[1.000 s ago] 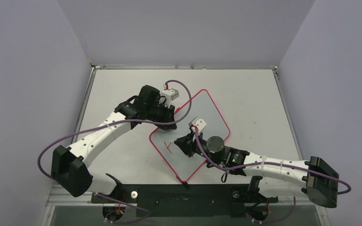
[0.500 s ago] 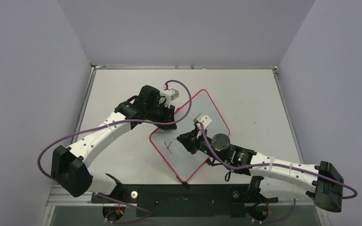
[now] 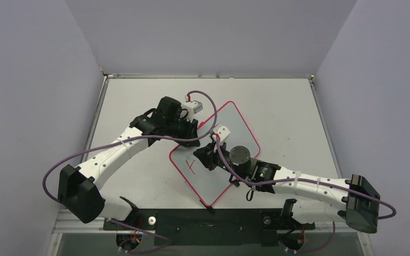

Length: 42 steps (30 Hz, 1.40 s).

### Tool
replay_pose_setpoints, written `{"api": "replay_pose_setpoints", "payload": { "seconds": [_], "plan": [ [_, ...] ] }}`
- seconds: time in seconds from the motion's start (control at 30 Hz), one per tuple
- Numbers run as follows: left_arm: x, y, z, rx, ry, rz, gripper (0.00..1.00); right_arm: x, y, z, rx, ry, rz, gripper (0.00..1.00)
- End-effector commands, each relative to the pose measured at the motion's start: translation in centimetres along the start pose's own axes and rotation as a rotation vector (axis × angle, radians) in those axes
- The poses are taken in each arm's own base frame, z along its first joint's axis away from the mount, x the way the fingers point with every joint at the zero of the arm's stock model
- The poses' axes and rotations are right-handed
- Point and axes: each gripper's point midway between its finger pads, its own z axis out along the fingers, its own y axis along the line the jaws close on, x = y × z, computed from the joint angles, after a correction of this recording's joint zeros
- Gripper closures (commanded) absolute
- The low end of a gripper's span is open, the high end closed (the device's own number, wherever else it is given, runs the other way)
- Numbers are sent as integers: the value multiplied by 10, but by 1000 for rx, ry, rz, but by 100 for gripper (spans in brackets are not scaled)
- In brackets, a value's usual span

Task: Write a sentence on the whiteboard

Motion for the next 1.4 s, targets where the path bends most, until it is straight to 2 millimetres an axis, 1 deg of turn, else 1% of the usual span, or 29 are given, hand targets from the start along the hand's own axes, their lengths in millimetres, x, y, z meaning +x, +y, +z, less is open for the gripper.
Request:
{"api": "replay_pose_setpoints", "payload": {
  "seconds": [0.0, 0.1, 0.3, 0.37, 0.47, 0.5, 0.6, 0.7, 1.03, 1.17, 1.37],
  "plan": [
    [24, 48, 6, -217, 87, 123, 100, -26, 2, 8, 6, -64, -6, 100],
    [23, 48, 5, -218, 85, 123, 100, -19, 0, 9, 13, -46, -7, 100],
    [23, 48, 5, -218, 85, 123, 100, 2, -8, 8, 35, -2, -15, 100],
    [23, 48, 5, -217, 85, 123, 100, 11, -10, 6, 41, 18, -15, 100],
    [24, 48, 5, -218, 85, 123, 100, 20, -13, 1, 47, 35, -8, 100],
    [24, 48, 5, -218, 86, 124, 100, 27, -15, 0, 50, 49, -6, 100],
    [23, 48, 5, -218, 85, 123, 100, 31, -18, -7, 57, 54, 4, 100],
    [23, 48, 4, -218, 83, 124, 100, 39, -20, -12, 63, 71, 8, 100],
    [23, 48, 4, -220, 83, 123, 100, 48, -24, -26, 68, 101, 1, 100],
    [23, 48, 4, -220, 83, 123, 100, 50, -18, -30, 30, 124, -11, 100],
    [23, 48, 4, -220, 82, 125, 100, 45, -15, -35, 13, 127, -31, 100]
  ]
}}
